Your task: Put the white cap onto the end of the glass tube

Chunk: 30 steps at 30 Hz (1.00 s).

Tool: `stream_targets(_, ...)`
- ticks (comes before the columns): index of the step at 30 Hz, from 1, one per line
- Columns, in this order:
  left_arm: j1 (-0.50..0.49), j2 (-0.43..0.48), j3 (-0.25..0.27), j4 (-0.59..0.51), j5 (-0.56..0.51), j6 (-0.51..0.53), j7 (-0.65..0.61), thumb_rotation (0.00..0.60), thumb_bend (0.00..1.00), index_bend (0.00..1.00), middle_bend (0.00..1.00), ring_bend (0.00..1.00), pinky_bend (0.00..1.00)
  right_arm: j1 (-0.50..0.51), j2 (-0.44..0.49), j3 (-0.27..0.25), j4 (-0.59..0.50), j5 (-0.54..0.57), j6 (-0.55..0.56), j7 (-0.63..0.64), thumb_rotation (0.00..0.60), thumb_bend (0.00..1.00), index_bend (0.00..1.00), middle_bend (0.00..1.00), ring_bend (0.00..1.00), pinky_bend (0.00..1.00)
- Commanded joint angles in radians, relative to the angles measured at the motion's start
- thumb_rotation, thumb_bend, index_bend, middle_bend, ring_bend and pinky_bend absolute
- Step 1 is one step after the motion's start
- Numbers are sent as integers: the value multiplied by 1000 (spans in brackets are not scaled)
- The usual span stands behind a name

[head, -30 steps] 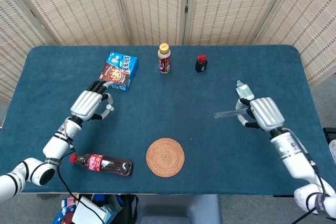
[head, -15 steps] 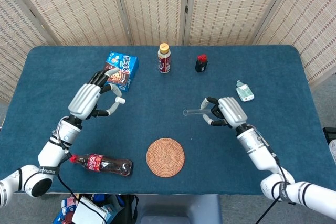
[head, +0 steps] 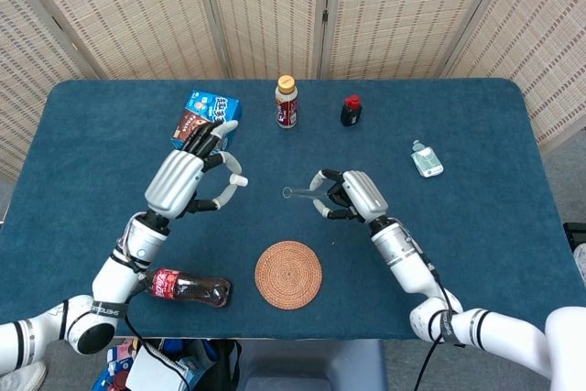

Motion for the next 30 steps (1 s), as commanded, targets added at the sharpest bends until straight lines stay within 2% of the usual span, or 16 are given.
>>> stream_targets(1,-13,-39,0,2,7,27,49,600,467,547,76,0,0,5,-23,11,12,19,2,6,600,538,886,1000,1000,1000)
stream_targets(8,-37,-91,-8,4,-2,45,119,600,466,546,76,0,0,16,-61,26,26,47,-5,16,600,539,886,1000,1000,1000)
stream_targets(17,-62,-142,-7,36,17,67,195,600,466,546,77,0,0,25,-64,35,12,58,-23,21,600,543,886,1000,1000,1000)
stream_targets(30,-82,-168,-5,56,21,60,223,600,465,546,77,0,0,23,-48,33,-4,61,-31,21,600,543,886,1000,1000,1000)
